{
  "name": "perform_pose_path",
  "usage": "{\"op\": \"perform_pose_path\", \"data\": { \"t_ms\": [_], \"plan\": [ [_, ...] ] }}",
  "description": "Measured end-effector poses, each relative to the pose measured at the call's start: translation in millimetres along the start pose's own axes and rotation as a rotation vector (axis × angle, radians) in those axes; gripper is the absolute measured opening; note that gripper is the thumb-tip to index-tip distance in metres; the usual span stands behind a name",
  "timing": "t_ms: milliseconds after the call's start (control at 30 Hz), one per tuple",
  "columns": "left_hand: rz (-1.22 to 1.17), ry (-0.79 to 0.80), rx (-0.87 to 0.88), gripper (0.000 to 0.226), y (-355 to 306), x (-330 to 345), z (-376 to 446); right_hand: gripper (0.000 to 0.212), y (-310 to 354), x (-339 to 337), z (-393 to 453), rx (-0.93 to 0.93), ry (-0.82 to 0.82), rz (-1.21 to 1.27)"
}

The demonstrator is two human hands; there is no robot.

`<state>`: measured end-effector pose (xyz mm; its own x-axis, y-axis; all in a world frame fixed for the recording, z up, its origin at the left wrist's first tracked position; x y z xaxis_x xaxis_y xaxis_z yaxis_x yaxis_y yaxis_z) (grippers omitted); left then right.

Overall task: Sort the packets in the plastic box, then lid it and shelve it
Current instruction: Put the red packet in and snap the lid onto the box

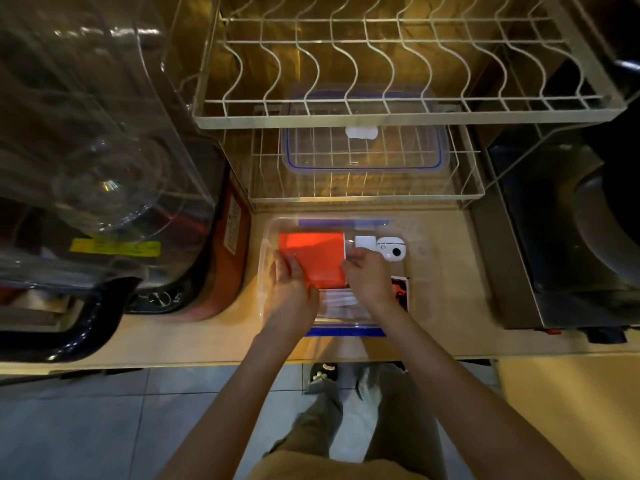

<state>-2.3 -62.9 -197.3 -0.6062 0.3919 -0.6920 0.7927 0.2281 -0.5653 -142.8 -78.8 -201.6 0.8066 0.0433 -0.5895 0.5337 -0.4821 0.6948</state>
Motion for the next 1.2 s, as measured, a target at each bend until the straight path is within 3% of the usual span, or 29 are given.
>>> {"op": "perform_pose_path", "data": {
  "t_ms": [367,533,767,867,1067,1200],
  "plan": [
    [0.027,0.033,-0.017,0.090,2,10,-5,0.022,-5,4,1,-0.024,-0.065,0.029],
    [0.087,-0.046,0.063,0.087,-3,5,-6,0.014,1,3,-3,-0.135,-0.172,-0.132],
    [0.091,0.010,0.055,0.085,-4,9,-5,0.025,8,-5,4,-0.142,0.040,-0.199],
    [0.104,0.016,0.060,0.084,-5,11,-9,0.023,14,-23,3,-0.096,0.121,-0.029],
    [0.159,0.025,0.047,0.082,-16,8,-8,0.019,26,-93,29,0.098,-0.022,0.585],
    [-0.103,-0.074,0.090,0.046,-47,-27,4,0.043,22,-112,55,0.258,0.027,0.835]
  ]
}}
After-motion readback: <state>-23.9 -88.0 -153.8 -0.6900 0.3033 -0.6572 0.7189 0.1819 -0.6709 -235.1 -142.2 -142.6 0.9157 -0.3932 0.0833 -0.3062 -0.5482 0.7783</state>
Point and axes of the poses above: each hand's wrist, its own z-axis towards the middle knuckle, its own x-axis out of the palm, y = z × x, the point moved 8 cm from there along z, towards the middle knuckle, and after that the axes turned 9 degrees about -z, right-handed, at the moved point
